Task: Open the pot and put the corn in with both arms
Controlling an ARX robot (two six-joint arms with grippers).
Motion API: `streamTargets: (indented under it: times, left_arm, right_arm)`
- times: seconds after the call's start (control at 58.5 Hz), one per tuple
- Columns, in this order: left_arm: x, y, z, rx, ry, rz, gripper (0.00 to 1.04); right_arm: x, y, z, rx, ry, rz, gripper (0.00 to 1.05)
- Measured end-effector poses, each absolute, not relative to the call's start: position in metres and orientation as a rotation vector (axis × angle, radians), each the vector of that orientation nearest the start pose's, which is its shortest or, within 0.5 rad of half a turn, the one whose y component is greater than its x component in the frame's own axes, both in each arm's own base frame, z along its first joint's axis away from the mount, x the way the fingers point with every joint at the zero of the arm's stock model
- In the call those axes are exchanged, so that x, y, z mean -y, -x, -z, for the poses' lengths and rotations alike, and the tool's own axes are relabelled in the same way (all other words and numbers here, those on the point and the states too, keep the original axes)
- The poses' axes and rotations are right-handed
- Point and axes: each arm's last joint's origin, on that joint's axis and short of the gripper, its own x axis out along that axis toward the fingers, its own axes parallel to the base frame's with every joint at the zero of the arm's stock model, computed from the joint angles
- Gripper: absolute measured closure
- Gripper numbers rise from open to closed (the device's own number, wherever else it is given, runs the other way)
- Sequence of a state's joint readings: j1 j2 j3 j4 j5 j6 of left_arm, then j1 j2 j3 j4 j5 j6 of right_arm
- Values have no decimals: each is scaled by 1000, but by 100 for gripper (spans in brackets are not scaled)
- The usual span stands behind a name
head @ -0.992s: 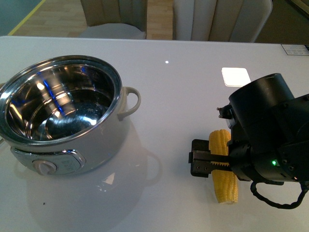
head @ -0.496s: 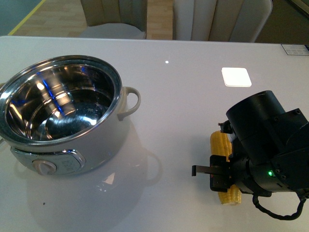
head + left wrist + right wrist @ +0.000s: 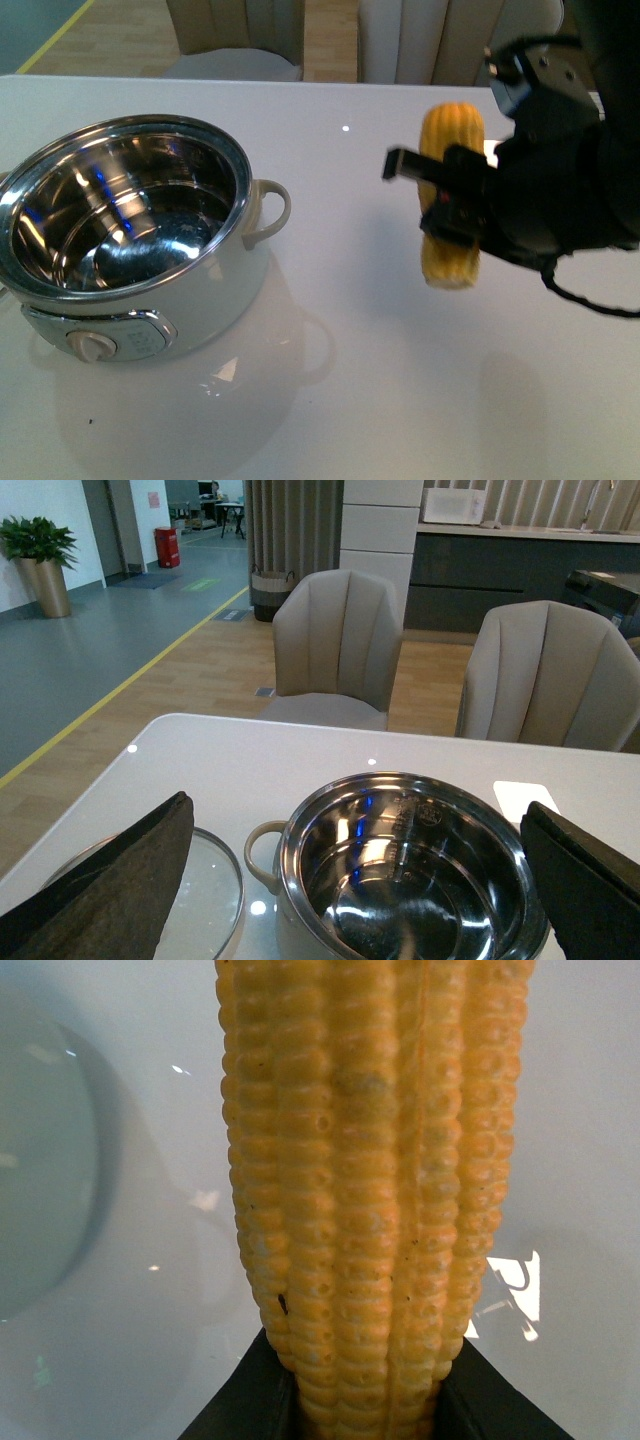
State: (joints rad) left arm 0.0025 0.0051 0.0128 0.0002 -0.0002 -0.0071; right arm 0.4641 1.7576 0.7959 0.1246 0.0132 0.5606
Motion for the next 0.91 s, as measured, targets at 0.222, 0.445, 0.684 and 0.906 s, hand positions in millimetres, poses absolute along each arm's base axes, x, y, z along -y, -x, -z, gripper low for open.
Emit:
streamTargets:
  times: [0.222,0.445,0.684,0.906]
  left_arm:
    - [0,-97,-168,8,7,-3,7]
    - [0,-97,-168,8,7,-3,7]
    - [0,-97,-167,8,7,-3,7]
    - [0,-97,-168,8,7,-3,7]
  right_arm:
    - [-182,-310,-168,-848,-388,-310,86]
    - [-222,-336,-172,-889,-456,-376,86]
    - [-276,-357,-157,-988,-437,-445,88]
    - [-300,-363,-138,-1054,-412,-470,88]
